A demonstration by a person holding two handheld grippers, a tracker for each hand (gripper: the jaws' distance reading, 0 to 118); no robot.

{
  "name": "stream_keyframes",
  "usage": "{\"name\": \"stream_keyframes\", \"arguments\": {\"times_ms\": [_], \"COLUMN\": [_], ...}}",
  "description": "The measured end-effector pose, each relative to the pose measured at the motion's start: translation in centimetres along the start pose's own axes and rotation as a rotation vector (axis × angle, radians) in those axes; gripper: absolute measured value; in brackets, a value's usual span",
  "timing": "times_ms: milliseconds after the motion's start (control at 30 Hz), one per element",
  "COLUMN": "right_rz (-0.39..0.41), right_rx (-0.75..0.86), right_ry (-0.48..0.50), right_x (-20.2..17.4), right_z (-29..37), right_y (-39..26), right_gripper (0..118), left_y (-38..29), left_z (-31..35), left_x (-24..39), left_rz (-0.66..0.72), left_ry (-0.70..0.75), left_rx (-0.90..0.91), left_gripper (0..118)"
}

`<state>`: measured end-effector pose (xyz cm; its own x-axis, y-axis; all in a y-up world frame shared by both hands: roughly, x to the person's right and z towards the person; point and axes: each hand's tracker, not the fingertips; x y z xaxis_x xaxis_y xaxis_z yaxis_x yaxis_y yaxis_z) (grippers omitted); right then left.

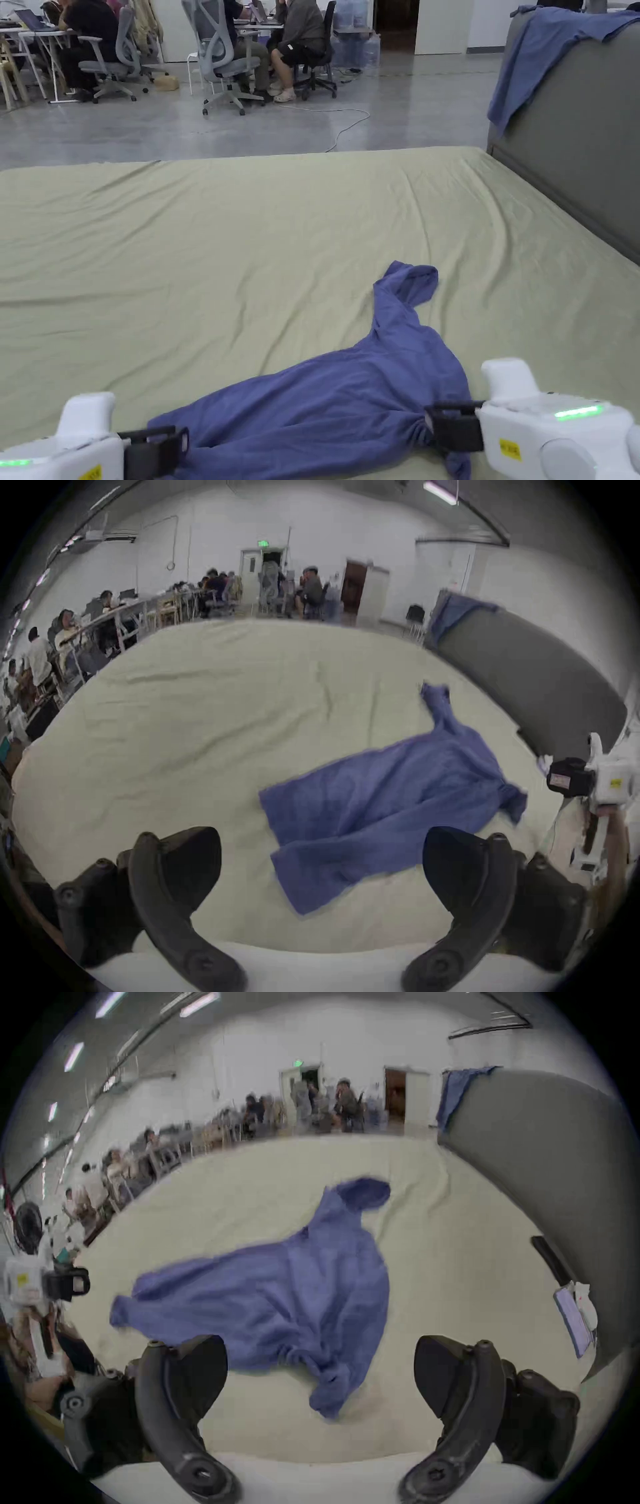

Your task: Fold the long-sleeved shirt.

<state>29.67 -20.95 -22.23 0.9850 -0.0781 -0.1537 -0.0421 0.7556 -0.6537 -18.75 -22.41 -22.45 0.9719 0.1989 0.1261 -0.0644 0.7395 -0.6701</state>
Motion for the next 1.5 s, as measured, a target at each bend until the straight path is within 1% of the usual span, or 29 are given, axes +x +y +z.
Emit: {"name": "stream_keyframes", "arguments": {"times_ms": [33,67,100,133,167,233,267,300,400,433,467,567,633,667,700,733,767,800,833,967,1067,1100,1167,1200,1267,1400,1433,1467,1500], "right_rz": [-0.017,-0.024,-0.017,-0.010,0.021,0.010,0.001,-0.007,0.008,0.011,0.006,-0.008,-0.011,-0.010,-0.010,-0.012,-0.015,-0.020,-0.023,-0.025,-0.023,-0.022,-0.027,-0.030,-0.038,-0.036,-0.031,-0.025,-0.018], "right_rx": [0.004,-0.005,-0.003,0.001,0.065,0.020,-0.010,-0.015,-0.034,-0.048,-0.061,-0.083,-0.098,-0.105,-0.112,-0.114,-0.116,-0.117,-0.119,-0.116,-0.101,-0.097,-0.130,-0.163,-0.222,-0.317,-0.339,-0.340,-0.330], "right_ry": [-0.023,-0.034,-0.029,-0.036,-0.086,-0.069,-0.030,-0.026,-0.032,-0.032,-0.031,-0.031,-0.035,-0.041,-0.047,-0.051,-0.054,-0.056,-0.059,-0.061,-0.062,-0.071,-0.072,-0.070,-0.036,0.014,0.025,0.023,0.012], "right_x": [0.2,0.3,0.3,0.2,0.3,0.8,1.0,0.6,0.7,0.5,0.5,0.7,0.9,1.1,1.0,1.2,1.4,1.6,1.6,1.9,2.2,2.3,2.4,2.3,2.3,1.5,1.4,1.3,1.2], "right_z": [0.8,1.3,1.6,1.6,1.8,2.2,2.3,1.6,1.5,0.8,0.5,-0.1,-0.3,-0.3,-0.8,-0.8,-0.8,-0.8,-1.1,-1.6,-2.0,-2.3,-3.0,-3.5,-4.6,-7.6,-8.6,-9.3,-9.7], "right_y": [0.4,0.9,1.1,1.2,1.1,0.6,0.3,0.1,-0.9,-1.0,-1.3,-1.9,-2.3,-2.4,-2.3,-2.4,-2.4,-2.4,-2.2,-1.6,-0.3,0.1,0.5,0.5,-0.4,-2.6,-2.9,-3.1,-3.2], "right_gripper": [95,54,0,0,0,0,0,0,0,0,0,0,0,0,0,0,0,0,0,0,0,6,53,70,66,64,58,44,14], "left_y": [0.5,1.0,1.2,1.5,1.7,2.7,3.1,3.5,3.5,3.4,3.8,3.3,2.7,2.4,2.1,2.0,1.8,2.1,2.4,3.9,5.2,5.8,6.8,7.3,8.2,9.8,10.0,10.2,10.5], "left_z": [0.3,1.3,1.7,1.6,1.0,0.0,-0.7,-1.5,-6.2,-7.4,-9.1,-13.0,-13.7,-14.4,-15.0,-15.4,-15.5,-15.0,-14.6,-11.6,-9.3,-8.4,-6.4,-5.7,-4.7,-3.5,-3.4,-3.4,-3.4], "left_x": [-0.1,0.7,1.0,1.2,1.4,0.7,0.3,-0.3,-1.1,-1.6,-2.4,-3.6,-3.3,-3.0,-2.7,-2.5,-1.9,-1.4,-0.9,0.9,1.5,1.7,2.5,2.7,2.7,3.0,3.2,3.4,3.6], "left_rz": [0.006,0.012,0.011,-0.008,-0.032,-0.054,-0.034,-0.008,0.041,0.063,0.068,0.066,0.042,0.027,0.005,-0.015,-0.043,-0.057,-0.063,-0.117,-0.100,-0.100,-0.097,-0.088,-0.072,-0.050,-0.056,-0.068,-0.087], "left_ry": [0.019,0.036,0.050,0.057,0.104,0.151,0.127,0.112,0.150,0.164,0.130,0.216,0.238,0.254,0.267,0.293,0.337,0.334,0.317,0.272,0.229,0.222,0.206,0.187,0.167,0.136,0.134,0.137,0.151], "left_rx": [0.001,-0.003,0.015,0.037,0.037,0.051,0.036,0.026,-0.068,-0.115,-0.030,-0.155,-0.183,-0.202,-0.232,-0.254,-0.263,-0.208,-0.208,-0.103,-0.038,-0.010,0.038,0.053,0.076,0.107,0.119,0.123,0.130], "left_gripper": [108,80,7,0,0,0,2,42,90,118,117,114,105,95,74,58,57,34,2,2,2,2,2,2,2,2,2,2,2]}}
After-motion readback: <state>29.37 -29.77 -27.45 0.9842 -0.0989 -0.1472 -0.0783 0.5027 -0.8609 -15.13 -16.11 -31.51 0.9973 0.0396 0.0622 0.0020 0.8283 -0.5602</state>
